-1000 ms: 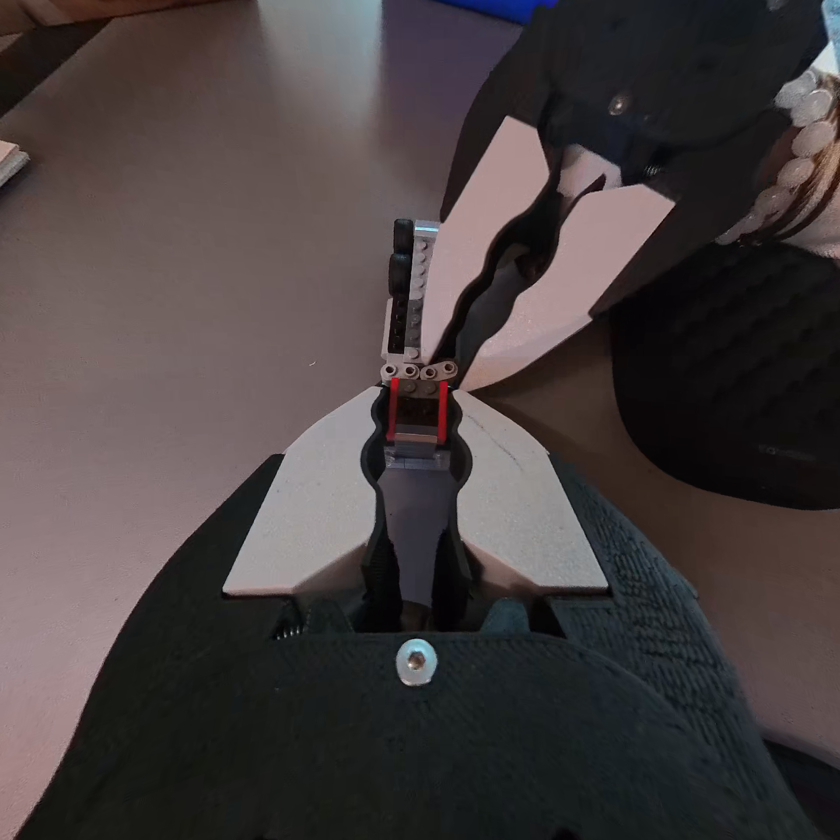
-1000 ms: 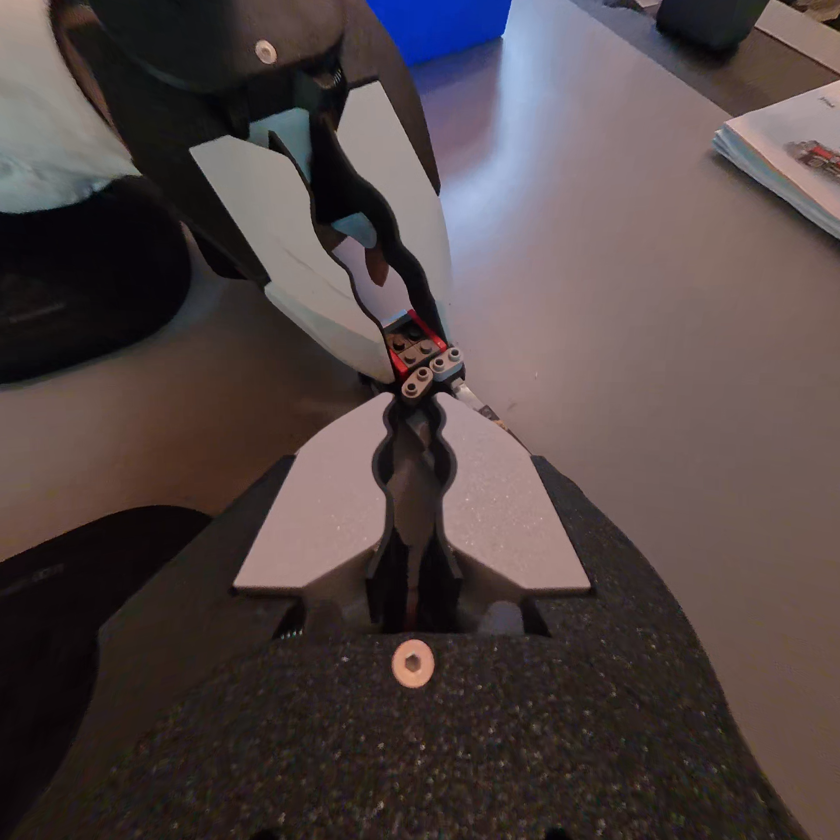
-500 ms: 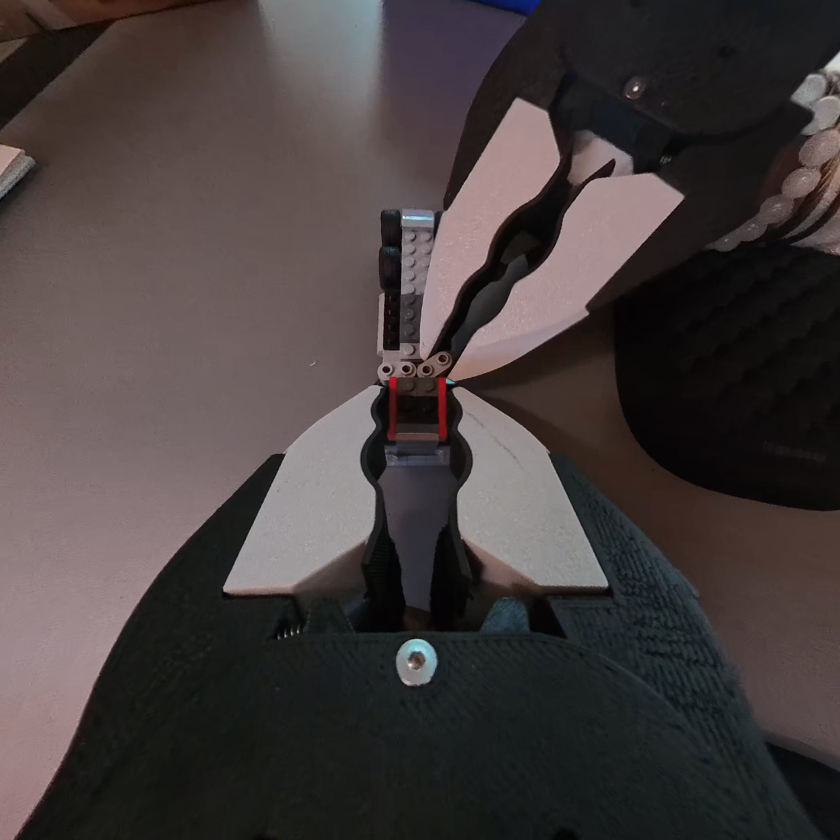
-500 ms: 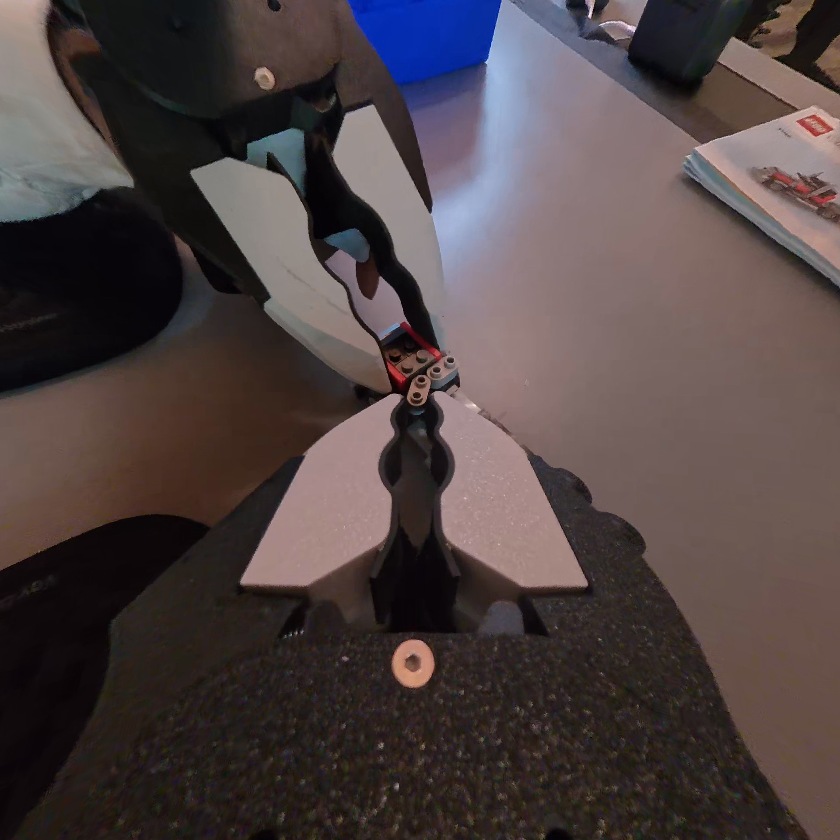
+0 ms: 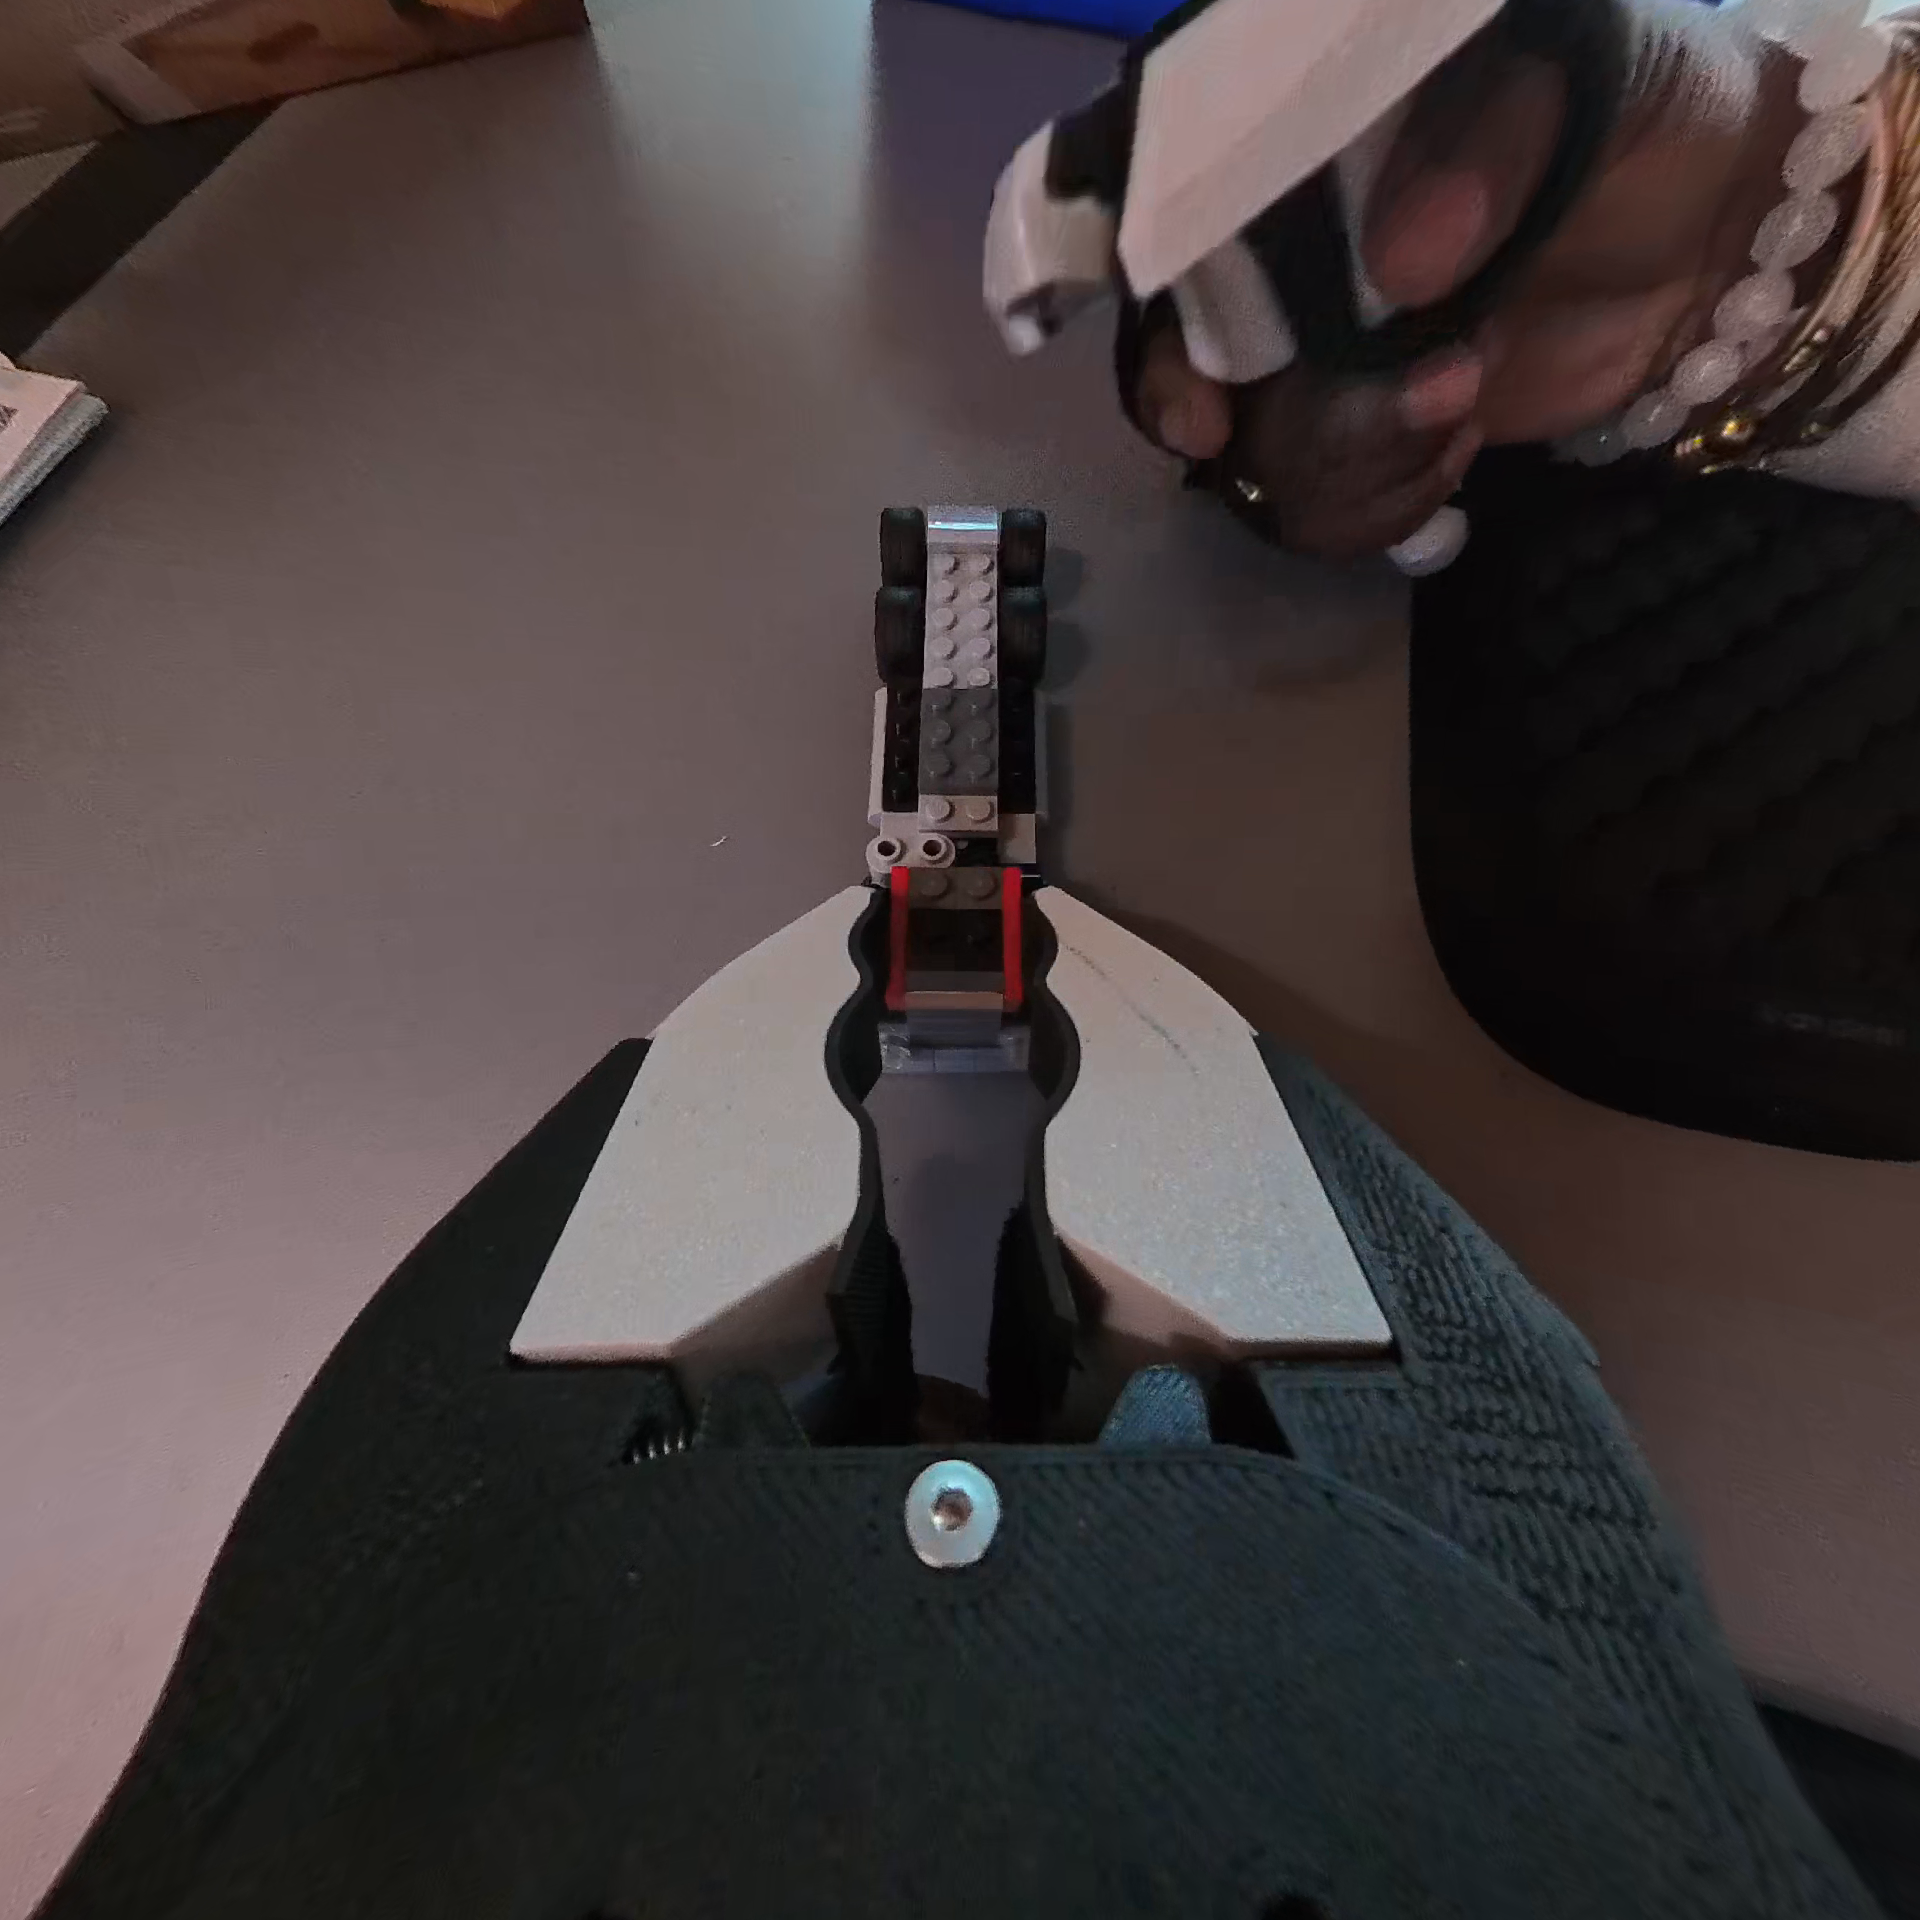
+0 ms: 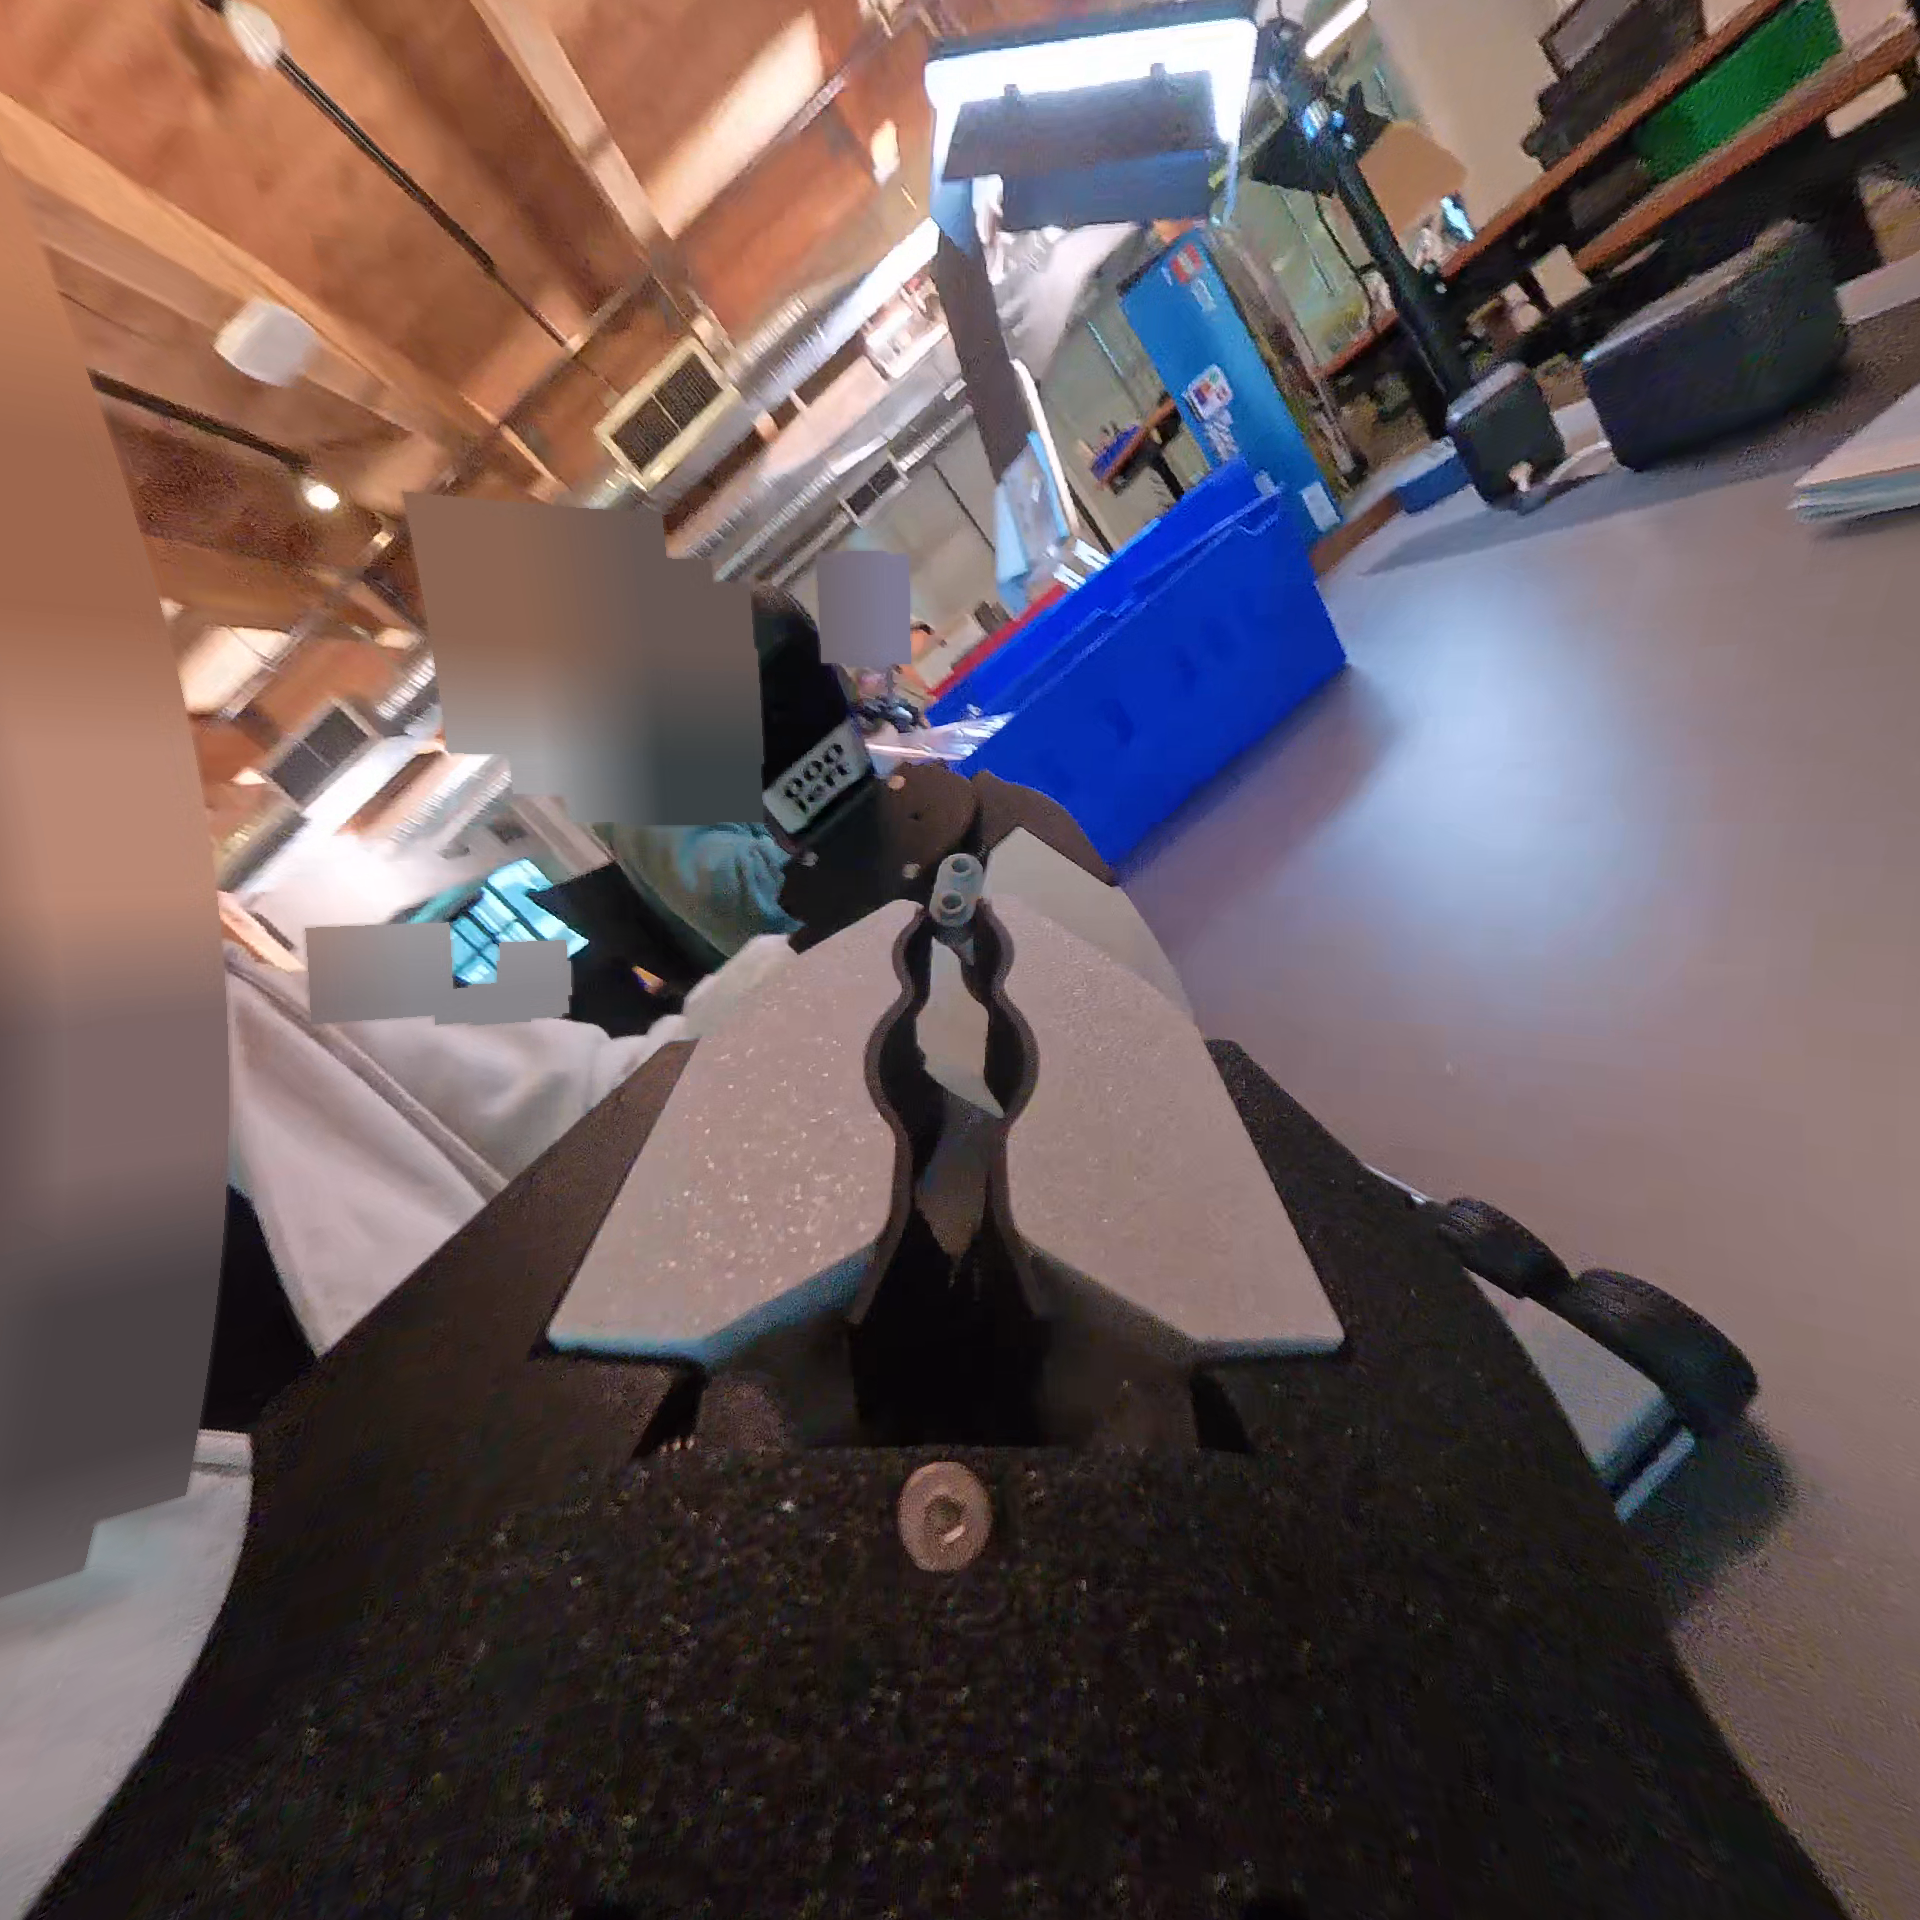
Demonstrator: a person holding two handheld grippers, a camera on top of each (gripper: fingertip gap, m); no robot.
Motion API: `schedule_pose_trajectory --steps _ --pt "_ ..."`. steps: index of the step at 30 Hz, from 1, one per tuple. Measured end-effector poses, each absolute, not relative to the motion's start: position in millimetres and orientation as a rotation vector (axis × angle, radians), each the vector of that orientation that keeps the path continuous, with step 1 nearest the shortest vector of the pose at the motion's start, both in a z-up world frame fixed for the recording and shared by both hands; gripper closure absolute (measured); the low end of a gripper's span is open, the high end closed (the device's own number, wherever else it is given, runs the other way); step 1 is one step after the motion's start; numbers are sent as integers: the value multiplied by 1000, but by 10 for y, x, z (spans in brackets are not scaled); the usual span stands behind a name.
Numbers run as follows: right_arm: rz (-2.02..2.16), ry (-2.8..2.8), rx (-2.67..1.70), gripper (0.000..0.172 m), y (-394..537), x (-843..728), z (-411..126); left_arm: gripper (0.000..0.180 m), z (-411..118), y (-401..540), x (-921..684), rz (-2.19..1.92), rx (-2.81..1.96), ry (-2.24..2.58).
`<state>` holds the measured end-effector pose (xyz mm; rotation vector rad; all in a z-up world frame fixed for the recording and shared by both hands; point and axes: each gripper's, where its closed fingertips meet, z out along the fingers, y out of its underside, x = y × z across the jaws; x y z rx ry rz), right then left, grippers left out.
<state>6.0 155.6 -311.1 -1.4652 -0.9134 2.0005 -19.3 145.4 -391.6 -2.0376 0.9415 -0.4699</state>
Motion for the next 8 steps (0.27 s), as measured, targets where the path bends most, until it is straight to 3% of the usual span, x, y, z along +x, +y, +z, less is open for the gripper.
schedule_pose_trajectory --steps 3,8 --pt "2099 -883 -1382 164 1517 107 -2981 137 -3872 1472 -237 -425 -2026 956" --pt "2208 -822 -1305 164 1438 117 -2815 133 -3179 1545 -167 -248 -1599 858"
